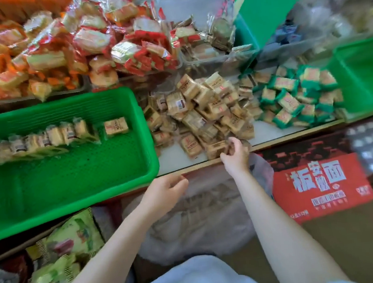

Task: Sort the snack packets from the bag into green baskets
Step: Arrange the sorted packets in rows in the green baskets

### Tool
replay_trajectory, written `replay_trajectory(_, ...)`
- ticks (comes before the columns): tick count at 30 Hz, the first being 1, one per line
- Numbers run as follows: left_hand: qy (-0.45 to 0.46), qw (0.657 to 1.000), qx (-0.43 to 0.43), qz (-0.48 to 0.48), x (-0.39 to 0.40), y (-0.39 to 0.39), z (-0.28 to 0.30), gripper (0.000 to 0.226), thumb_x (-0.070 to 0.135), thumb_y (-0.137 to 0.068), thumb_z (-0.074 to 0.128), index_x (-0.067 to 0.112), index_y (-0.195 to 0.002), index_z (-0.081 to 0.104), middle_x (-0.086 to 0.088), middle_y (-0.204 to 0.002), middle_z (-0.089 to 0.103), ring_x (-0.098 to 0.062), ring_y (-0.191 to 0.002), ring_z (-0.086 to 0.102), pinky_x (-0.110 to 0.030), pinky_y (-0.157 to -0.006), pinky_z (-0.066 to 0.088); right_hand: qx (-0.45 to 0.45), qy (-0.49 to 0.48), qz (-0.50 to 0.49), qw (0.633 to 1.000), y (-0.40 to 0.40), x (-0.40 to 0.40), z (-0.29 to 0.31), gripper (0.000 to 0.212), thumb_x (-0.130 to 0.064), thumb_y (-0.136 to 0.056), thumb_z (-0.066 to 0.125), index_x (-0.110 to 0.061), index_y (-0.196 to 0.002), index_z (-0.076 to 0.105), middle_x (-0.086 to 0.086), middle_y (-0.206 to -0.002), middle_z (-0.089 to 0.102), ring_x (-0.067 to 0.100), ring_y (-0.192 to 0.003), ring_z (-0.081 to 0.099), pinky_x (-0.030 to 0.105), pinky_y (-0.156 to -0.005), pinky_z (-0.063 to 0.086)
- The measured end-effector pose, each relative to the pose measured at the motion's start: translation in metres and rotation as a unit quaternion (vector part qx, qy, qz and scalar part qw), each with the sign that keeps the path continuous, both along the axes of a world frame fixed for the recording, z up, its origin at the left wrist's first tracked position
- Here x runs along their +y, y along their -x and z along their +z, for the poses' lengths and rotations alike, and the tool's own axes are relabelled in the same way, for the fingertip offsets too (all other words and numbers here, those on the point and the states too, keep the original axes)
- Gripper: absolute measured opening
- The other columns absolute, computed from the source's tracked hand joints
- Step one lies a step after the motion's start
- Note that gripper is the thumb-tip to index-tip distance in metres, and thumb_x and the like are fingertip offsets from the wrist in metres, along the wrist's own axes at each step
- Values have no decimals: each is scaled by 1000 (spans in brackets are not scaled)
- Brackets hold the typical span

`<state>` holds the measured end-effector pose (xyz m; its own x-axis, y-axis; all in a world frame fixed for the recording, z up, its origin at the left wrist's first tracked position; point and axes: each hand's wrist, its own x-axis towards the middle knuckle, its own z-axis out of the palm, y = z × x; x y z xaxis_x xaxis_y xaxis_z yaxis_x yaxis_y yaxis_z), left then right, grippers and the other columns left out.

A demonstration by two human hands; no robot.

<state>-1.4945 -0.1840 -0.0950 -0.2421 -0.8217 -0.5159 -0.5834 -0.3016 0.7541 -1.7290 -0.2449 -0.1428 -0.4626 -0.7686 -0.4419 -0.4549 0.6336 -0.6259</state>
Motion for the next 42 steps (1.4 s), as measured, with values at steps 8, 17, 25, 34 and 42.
replay_trajectory(8, -52, 995, 16, 86, -15, 40, -17, 19, 21, -97, 57, 14, -89, 73, 0, -73, 74, -13, -56, 65, -22, -59, 47, 132, -46, 191, 972, 28, -22, -34, 50, -17, -92, 70, -25, -138, 52, 16, -135, 36, 38, -115, 53, 41, -98, 48)
replay_trajectory(17, -124, 963, 83, 225, -36, 85, -24, 27, 29, -95, 67, 19, -118, 57, 1, -97, 70, -16, -82, 70, -34, -74, 57, -59, 84, 124, 987, 46, 8, 2, 32, -17, -81, 83, -15, -105, 63, -1, -104, 49, 7, -79, 50, 4, -67, 39)
replay_trajectory(25, -236, 889, 280, 274, -46, 108, -47, 34, 13, -94, 66, 1, -125, 60, -14, -104, 75, -22, -90, 74, -30, -72, 60, -266, -1, -41, 963, 59, 23, -8, 26, -32, -96, 66, -11, -110, 64, 8, -95, 73, 13, -69, 68, 27, -60, 53)
replay_trajectory(34, -288, 799, 283, 445, -39, 96, -56, 22, 19, -89, 72, 16, -109, 64, -4, -91, 76, -19, -87, 71, -37, -78, 58, -215, -10, -270, 938, 72, -18, -41, 50, -34, -91, 72, -15, -118, 35, 11, -112, 59, 25, -71, 74, 39, -65, 64)
replay_trajectory(42, -308, 814, 283, 404, -48, 94, -55, 23, 21, -93, 67, 15, -114, 63, -6, -99, 73, -22, -91, 70, -40, -81, 59, -258, 9, -310, 915, 77, -4, -39, 35, -14, -87, 70, -13, -112, 45, 18, -109, 69, 16, -54, 63, 25, -45, 49)
